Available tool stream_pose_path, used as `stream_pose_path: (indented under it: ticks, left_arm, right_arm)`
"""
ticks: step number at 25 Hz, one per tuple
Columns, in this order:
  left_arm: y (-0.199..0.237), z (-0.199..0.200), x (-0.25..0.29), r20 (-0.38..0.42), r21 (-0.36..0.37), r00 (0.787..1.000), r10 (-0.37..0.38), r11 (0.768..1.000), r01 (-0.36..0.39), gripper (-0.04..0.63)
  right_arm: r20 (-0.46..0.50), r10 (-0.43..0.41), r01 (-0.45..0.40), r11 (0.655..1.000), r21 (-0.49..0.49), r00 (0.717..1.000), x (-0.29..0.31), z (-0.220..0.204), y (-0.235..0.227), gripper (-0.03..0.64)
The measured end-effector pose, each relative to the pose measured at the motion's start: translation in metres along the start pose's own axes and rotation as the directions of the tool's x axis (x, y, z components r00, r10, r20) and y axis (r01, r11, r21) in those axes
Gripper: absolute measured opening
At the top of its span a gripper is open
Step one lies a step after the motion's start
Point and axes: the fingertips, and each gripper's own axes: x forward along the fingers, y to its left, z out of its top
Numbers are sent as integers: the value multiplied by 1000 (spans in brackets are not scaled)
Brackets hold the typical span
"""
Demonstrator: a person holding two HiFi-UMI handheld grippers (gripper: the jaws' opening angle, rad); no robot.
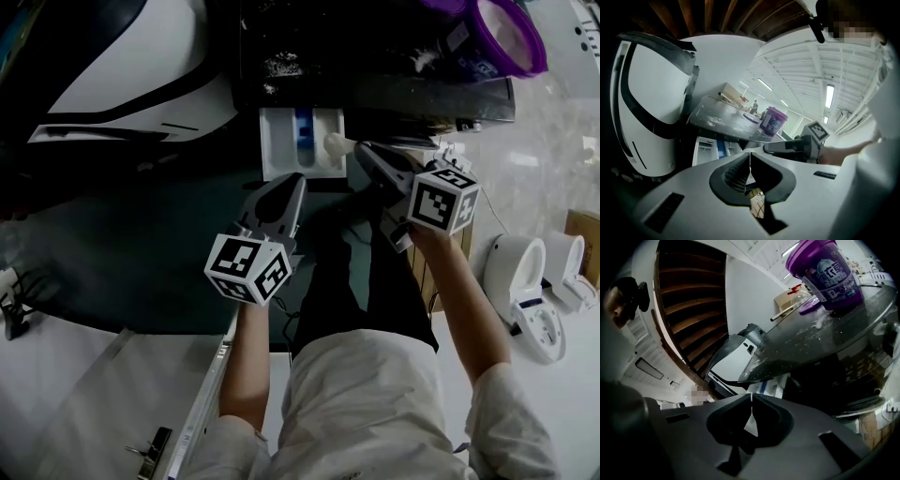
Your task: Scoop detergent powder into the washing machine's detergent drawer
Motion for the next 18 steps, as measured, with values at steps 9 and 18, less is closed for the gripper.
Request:
stream_pose_path:
  ticks: [9,18]
  left_arm:
    - [5,-6,5,15,-15,1000,10,1000,-10,21]
    - [12,-12,6,20,-35,999,29,999,-28,21]
  right_arm:
    - [-52,-42,29,974,-223,998,10,-7,0,11]
    - [-90,-113,60,888,-455,989,17,-18,5,11]
